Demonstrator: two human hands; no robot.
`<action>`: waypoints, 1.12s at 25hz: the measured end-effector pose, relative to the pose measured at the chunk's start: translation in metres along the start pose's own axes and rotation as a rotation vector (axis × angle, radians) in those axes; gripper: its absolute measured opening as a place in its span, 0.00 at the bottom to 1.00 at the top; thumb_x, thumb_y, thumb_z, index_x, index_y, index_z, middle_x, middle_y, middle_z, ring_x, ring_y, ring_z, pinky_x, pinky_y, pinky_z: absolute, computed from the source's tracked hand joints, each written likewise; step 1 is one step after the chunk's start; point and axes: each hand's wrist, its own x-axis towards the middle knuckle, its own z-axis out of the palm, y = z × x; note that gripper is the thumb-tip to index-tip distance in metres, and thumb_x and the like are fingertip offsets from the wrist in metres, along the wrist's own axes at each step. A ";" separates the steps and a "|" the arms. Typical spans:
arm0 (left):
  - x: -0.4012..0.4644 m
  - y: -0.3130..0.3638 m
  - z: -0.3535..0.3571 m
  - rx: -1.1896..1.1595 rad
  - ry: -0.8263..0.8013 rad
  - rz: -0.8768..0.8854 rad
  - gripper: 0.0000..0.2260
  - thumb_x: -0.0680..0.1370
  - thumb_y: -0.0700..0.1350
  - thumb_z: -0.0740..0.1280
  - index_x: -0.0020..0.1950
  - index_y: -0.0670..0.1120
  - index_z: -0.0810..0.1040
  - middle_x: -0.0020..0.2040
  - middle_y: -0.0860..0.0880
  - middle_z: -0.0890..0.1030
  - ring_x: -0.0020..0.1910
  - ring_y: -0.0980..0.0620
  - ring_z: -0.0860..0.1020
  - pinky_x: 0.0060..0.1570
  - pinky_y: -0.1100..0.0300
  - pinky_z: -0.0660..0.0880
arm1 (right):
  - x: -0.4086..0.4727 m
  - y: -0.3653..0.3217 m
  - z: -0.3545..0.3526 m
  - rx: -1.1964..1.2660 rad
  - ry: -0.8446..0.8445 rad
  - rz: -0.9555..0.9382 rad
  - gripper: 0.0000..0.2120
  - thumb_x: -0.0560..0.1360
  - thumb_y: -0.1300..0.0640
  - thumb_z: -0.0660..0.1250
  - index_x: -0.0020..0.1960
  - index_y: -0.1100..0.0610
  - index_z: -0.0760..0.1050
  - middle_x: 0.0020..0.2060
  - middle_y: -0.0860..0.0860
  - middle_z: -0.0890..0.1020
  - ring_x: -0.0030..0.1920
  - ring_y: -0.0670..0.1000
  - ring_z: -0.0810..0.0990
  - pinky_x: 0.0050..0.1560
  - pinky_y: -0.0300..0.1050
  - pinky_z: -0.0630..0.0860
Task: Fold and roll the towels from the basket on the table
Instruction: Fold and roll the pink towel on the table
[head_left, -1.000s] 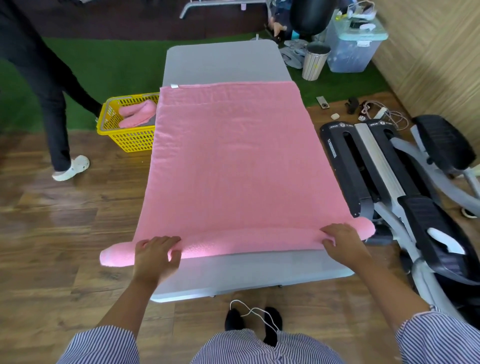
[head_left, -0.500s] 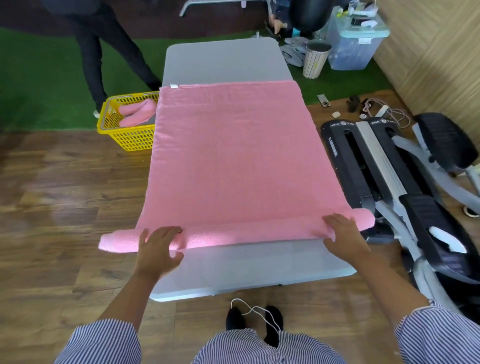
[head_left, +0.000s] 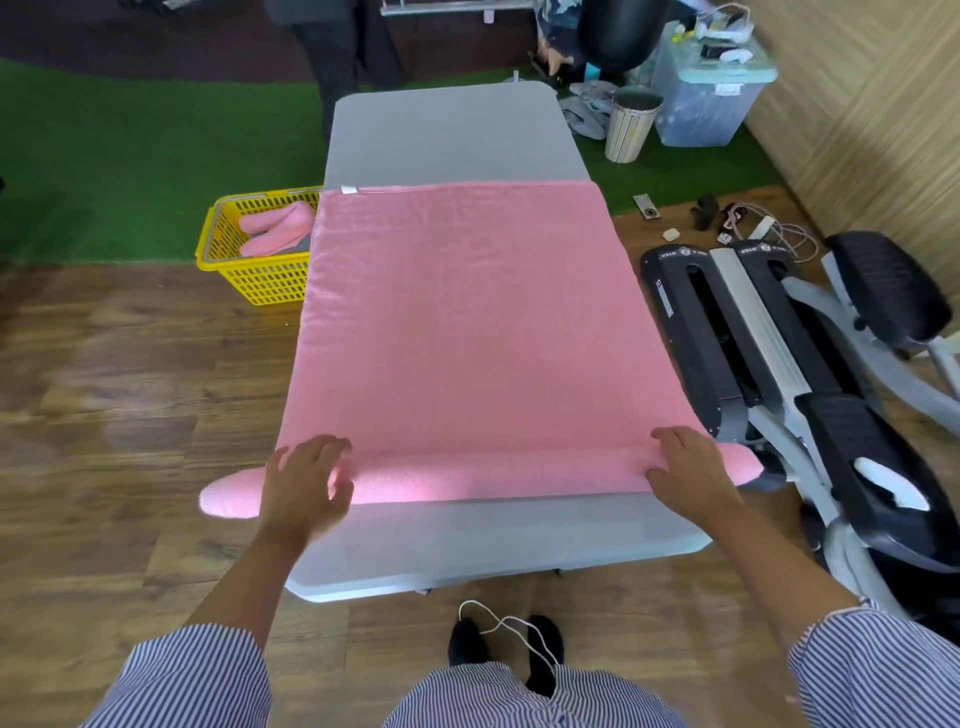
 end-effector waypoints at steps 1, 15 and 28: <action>0.002 0.001 0.000 -0.002 0.054 -0.029 0.10 0.74 0.44 0.65 0.54 0.49 0.79 0.55 0.51 0.81 0.56 0.47 0.79 0.62 0.39 0.67 | 0.002 -0.002 0.001 -0.001 0.065 -0.024 0.17 0.73 0.59 0.62 0.61 0.61 0.72 0.58 0.57 0.76 0.60 0.58 0.73 0.67 0.58 0.64; -0.001 0.012 0.001 0.027 -0.210 -0.052 0.22 0.70 0.53 0.55 0.57 0.49 0.80 0.49 0.51 0.84 0.50 0.49 0.81 0.60 0.49 0.64 | 0.000 -0.005 -0.002 -0.002 -0.093 0.015 0.15 0.74 0.61 0.62 0.60 0.60 0.75 0.57 0.56 0.79 0.57 0.57 0.75 0.67 0.51 0.62; -0.007 0.006 0.020 -0.039 -0.079 -0.050 0.22 0.65 0.43 0.75 0.58 0.46 0.80 0.53 0.49 0.82 0.55 0.46 0.80 0.65 0.33 0.62 | 0.006 -0.013 0.015 0.121 0.005 -0.035 0.22 0.70 0.67 0.66 0.64 0.64 0.71 0.61 0.58 0.75 0.64 0.59 0.70 0.73 0.55 0.45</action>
